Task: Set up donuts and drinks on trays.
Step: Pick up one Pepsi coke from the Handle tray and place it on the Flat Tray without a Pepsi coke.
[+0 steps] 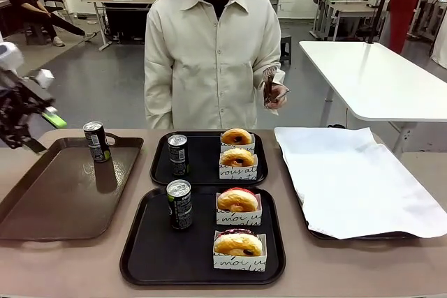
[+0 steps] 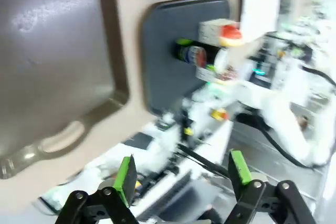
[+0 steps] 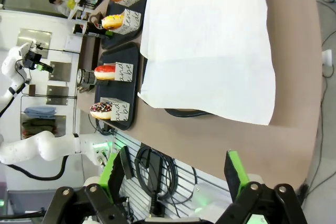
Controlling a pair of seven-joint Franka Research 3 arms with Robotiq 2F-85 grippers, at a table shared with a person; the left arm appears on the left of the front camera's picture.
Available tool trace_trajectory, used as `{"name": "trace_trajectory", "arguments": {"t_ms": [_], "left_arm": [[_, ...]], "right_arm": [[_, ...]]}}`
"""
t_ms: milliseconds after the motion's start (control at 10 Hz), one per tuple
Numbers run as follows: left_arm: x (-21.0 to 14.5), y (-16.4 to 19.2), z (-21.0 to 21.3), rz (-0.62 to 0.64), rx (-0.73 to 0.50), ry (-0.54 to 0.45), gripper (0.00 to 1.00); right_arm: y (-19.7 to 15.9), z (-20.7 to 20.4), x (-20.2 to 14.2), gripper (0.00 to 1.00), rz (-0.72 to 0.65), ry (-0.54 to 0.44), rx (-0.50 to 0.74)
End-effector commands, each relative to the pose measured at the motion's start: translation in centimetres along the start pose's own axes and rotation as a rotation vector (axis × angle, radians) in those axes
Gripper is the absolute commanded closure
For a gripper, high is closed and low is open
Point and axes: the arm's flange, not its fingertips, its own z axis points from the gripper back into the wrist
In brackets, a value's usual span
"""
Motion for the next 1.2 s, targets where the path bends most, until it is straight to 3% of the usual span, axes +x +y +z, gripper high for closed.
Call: {"name": "trace_trajectory", "arguments": {"t_ms": [0,400,600,800,1100], "left_arm": [[0.1,3.3,3.8,-0.005,-0.258,-0.087,0.09],[-3.1,12.1,6.9,-0.1,-0.439,-0.285,0.09],[-6.0,14.2,7.8,-0.168,-0.392,-0.351,0.09],[-8.3,15.8,8.6,-0.15,-0.388,-0.312,0.09],[-8.9,16.8,9.3,-0.16,-0.375,-0.305,0.09]], "right_arm": [[-0.1,-0.2,0.2,0.0,0.013,-0.02,0.027],[-0.1,-0.2,0.2,0.0,0.013,-0.02,0.027],[-0.1,-0.2,0.2,0.0,0.013,-0.02,0.027],[-0.1,-0.2,0.2,0.0,0.013,-0.02,0.027],[-0.1,-0.2,0.2,0.0,0.013,-0.02,0.027]]}}
